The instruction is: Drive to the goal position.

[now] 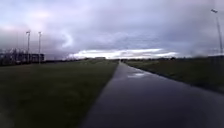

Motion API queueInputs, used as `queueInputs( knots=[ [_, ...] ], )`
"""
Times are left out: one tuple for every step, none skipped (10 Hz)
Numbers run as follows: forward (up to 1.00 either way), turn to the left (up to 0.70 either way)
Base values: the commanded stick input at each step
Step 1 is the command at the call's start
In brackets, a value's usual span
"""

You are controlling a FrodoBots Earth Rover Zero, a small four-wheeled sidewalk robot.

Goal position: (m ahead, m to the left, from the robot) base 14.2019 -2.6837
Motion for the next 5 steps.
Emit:
queueInputs(
  knots=[
    [0.7, -0.27],
    [0.7, -0.27],
    [0.7, -0.27],
    [0.7, -0.27],
    [0.7, -0.27]
  ],
)
